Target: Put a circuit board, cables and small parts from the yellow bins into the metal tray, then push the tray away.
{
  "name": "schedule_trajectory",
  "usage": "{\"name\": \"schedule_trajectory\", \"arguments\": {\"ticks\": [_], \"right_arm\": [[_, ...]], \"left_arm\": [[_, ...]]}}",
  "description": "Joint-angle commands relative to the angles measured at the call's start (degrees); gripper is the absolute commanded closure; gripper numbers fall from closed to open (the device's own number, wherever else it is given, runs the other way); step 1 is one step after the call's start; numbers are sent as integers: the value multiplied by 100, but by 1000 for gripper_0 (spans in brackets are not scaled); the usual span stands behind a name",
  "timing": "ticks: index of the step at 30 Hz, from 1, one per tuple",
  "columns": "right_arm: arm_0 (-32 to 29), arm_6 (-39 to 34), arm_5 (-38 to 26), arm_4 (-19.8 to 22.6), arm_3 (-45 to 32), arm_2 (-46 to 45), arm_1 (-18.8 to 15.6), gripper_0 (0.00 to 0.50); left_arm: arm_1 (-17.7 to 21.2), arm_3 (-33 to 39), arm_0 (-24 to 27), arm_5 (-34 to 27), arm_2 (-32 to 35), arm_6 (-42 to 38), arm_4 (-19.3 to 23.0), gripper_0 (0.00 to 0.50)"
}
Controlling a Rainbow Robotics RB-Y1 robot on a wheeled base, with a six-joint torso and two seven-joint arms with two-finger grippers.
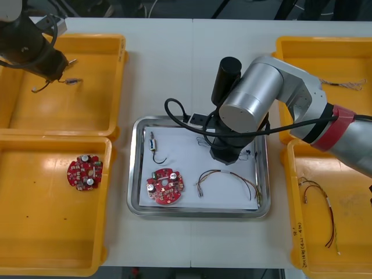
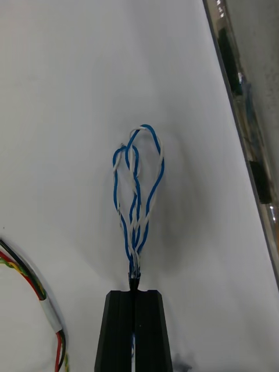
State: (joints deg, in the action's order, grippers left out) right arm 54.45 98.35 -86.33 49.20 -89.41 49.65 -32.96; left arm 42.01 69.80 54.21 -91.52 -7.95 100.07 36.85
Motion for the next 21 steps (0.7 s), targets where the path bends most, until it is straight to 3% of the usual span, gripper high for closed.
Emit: {"name": "schedule_trajectory", "arguments": {"ticks": [1,2,3,5,21], "right_arm": [[233,0,28,72,-32,36,52,310],[242,-9,28,72,-32,36,52,234],[233,-18,28,72,-32,44,52,83],[242,-36,28,72,-41,44,44,0],[242,8,28,11,-103,-263,-79,0]], "left_arm": [[264,192,-148,267,-313,-804,33,500],[264,192,-174,302,-339,-822,24,500],[264,192,-218,372,-401,-857,42,500],[264,192,-280,469,-480,-919,42,500],[264,192,-675,1084,-1016,-1297,-11,500]]}}
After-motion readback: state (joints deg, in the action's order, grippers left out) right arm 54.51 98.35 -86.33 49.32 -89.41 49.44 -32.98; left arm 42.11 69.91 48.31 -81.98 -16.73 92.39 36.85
